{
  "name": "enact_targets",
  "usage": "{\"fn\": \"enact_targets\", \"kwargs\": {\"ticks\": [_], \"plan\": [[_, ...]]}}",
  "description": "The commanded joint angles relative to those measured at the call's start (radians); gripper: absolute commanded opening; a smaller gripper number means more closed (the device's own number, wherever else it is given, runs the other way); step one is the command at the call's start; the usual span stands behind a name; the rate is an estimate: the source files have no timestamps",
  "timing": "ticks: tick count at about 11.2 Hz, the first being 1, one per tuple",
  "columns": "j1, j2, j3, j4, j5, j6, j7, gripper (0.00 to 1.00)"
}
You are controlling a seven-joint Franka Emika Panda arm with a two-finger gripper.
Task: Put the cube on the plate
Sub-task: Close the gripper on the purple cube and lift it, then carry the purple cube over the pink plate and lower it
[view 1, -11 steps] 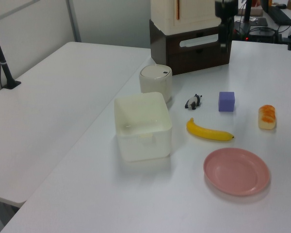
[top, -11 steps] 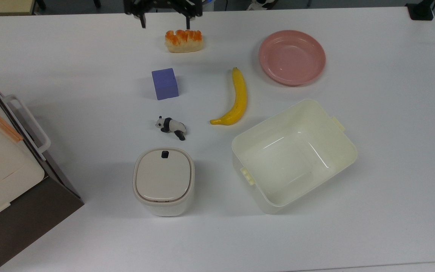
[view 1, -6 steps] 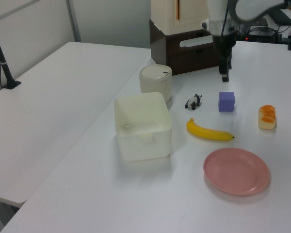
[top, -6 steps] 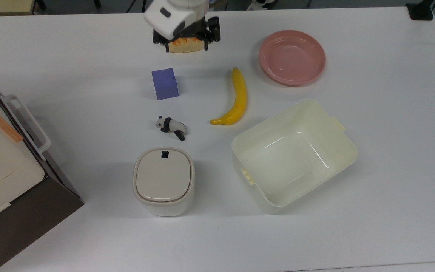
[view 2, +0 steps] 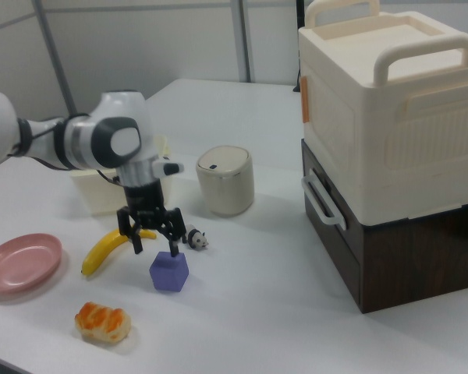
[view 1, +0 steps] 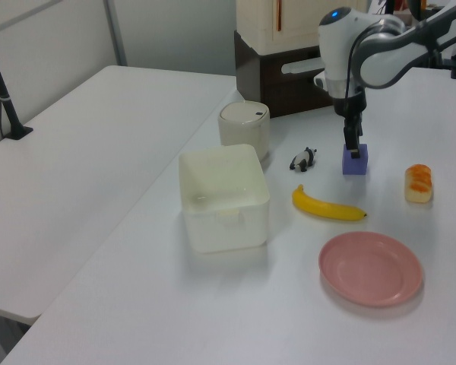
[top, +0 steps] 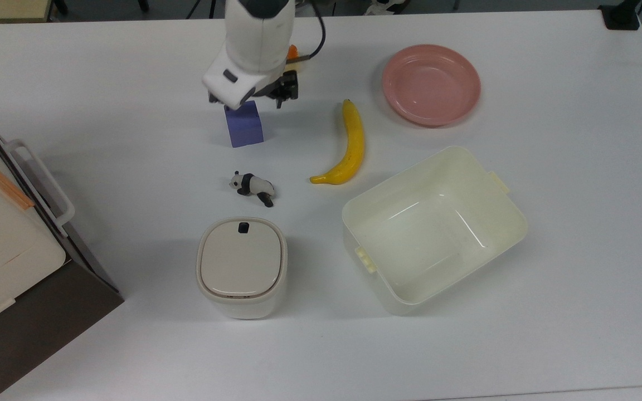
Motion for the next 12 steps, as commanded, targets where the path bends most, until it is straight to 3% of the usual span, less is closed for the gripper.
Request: {"fn": "enact_targets", "kwargs": {"ticks": [1,2,3,5,7,9,10,12], "plan": [[-0.034,0.055,-0.004,0.001,-0.053,0.058,-0.033,1.00],[-0.038,0.068,-0.003,0.001,-0.068,0.066,-0.034,0.88],[-0.037,0.078,-0.003,0.003,-0.073,0.069,-0.034,0.60],[-0.031,0.085,-0.003,0.003,-0.073,0.069,-0.034,0.25],[-0.011,0.071,0.003,0.012,-0.073,0.051,-0.020,0.23],[0.072,0.066,0.036,0.030,-0.072,0.000,0.026,0.25],[0.103,0.046,0.071,0.030,-0.070,-0.012,0.054,0.25],[0.117,-0.004,0.187,0.032,-0.070,-0.093,0.104,0.25]]}}
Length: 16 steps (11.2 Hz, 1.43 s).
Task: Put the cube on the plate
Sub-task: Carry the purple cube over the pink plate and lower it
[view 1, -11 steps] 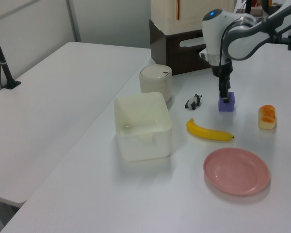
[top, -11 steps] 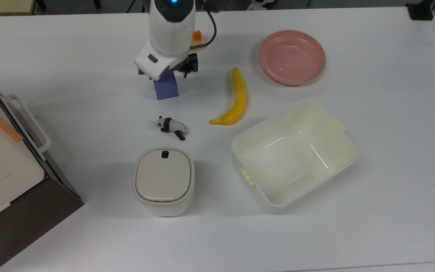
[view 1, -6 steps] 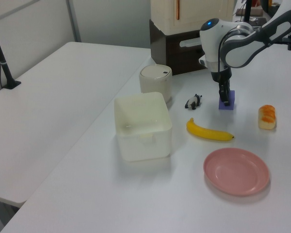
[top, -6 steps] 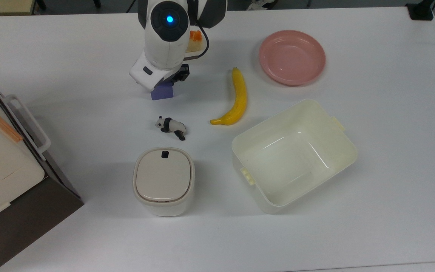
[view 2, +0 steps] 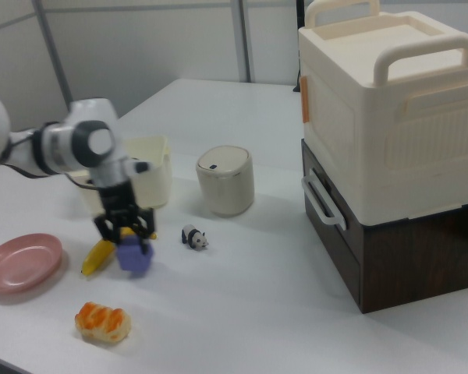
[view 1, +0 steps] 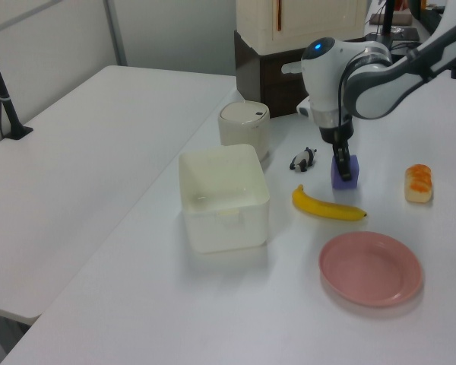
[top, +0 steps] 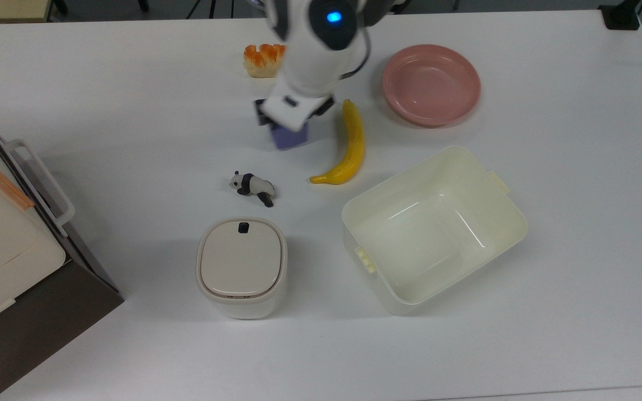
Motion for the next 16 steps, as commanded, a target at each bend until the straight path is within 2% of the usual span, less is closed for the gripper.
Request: {"fn": "enact_targets", "kwargs": {"ticks": [1,3,5,6,7,9,10,12,14,15,16], "plan": [[0.033,-0.083,0.159,-0.003,-0.009,-0.131,0.066,0.25],[0.034,-0.077,0.274,-0.003,-0.006,-0.155,0.122,0.26],[0.036,-0.059,0.374,-0.003,-0.004,-0.146,0.155,0.34],[0.060,-0.054,0.401,-0.002,-0.003,-0.145,0.156,0.44],[0.098,-0.054,0.403,-0.002,-0.001,-0.143,0.156,0.57],[0.161,-0.021,0.403,0.029,-0.001,-0.142,0.170,1.00],[0.177,0.002,0.402,0.071,-0.007,-0.143,0.222,1.00],[0.156,0.013,0.394,0.148,-0.010,-0.157,0.308,1.00],[0.094,0.006,0.364,0.199,-0.015,-0.181,0.330,1.00],[0.059,0.001,0.335,0.227,-0.016,-0.192,0.326,1.00],[0.047,-0.010,0.283,0.237,-0.016,-0.192,0.325,1.00]]}}
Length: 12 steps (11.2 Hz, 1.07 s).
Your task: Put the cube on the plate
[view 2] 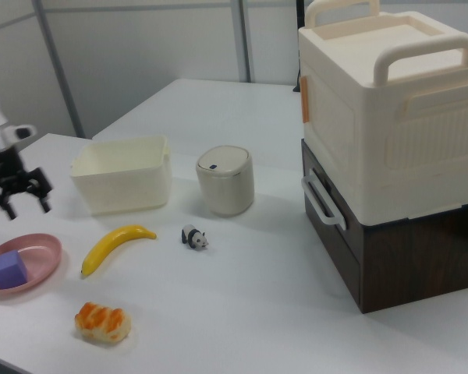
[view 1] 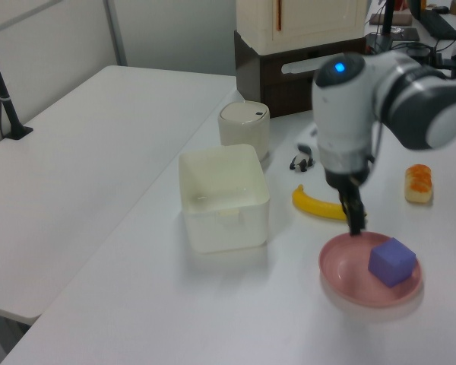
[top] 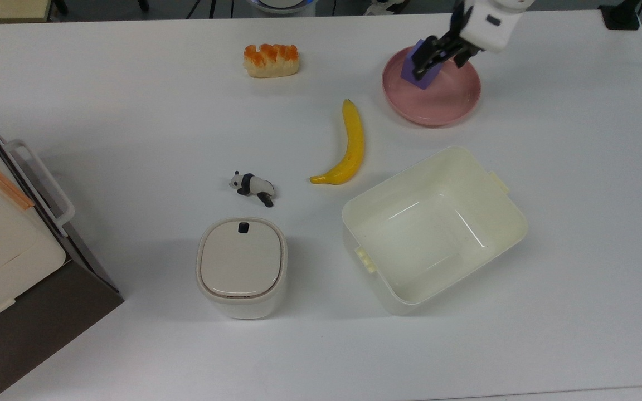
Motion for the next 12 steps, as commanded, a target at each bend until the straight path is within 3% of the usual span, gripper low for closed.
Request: {"fn": "enact_targets", "kwargs": {"ticks": [1,3,5,7,10,12], "plan": [[-0.048,-0.025,-0.141,0.076,-0.012,-0.040,0.004,1.00],[-0.049,-0.077,-0.276,0.093,0.005,-0.042,-0.085,1.00],[-0.080,-0.142,-0.372,0.096,0.095,-0.042,-0.142,1.00],[-0.181,-0.193,-0.375,0.096,0.196,-0.083,-0.275,1.00],[-0.265,-0.249,-0.366,0.096,0.206,-0.122,-0.288,1.00],[-0.278,-0.272,-0.364,0.096,0.197,-0.160,-0.282,1.00]]}}
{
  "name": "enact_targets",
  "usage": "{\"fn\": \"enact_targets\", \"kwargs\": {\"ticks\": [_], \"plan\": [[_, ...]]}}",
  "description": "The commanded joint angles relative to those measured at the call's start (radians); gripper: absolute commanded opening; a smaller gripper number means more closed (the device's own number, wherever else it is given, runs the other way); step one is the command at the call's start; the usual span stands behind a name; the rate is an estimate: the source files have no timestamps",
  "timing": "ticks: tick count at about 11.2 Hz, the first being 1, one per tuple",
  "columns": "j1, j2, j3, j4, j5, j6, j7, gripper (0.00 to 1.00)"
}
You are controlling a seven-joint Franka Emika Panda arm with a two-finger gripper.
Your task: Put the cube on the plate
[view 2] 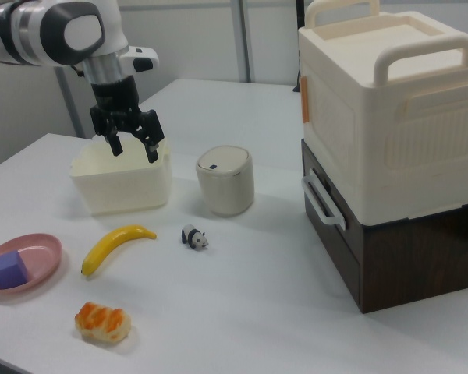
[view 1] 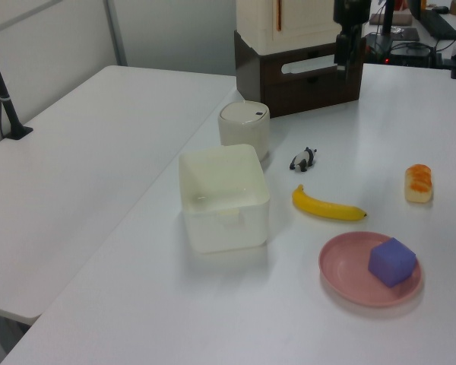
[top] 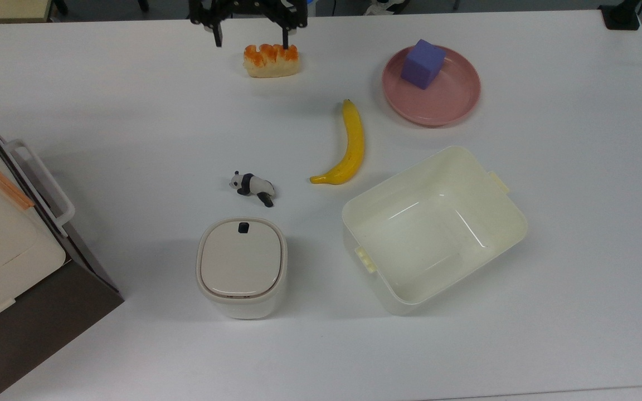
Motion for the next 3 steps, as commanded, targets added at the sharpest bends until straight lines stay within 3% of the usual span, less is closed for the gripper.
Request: {"fn": "enact_targets", "kwargs": {"ticks": [1,3], "plan": [[-0.015,-0.039,0.006,-0.013,0.010,-0.047,-0.006,1.00],[-0.018,-0.039,0.003,-0.011,0.009,-0.043,-0.007,1.00]]}}
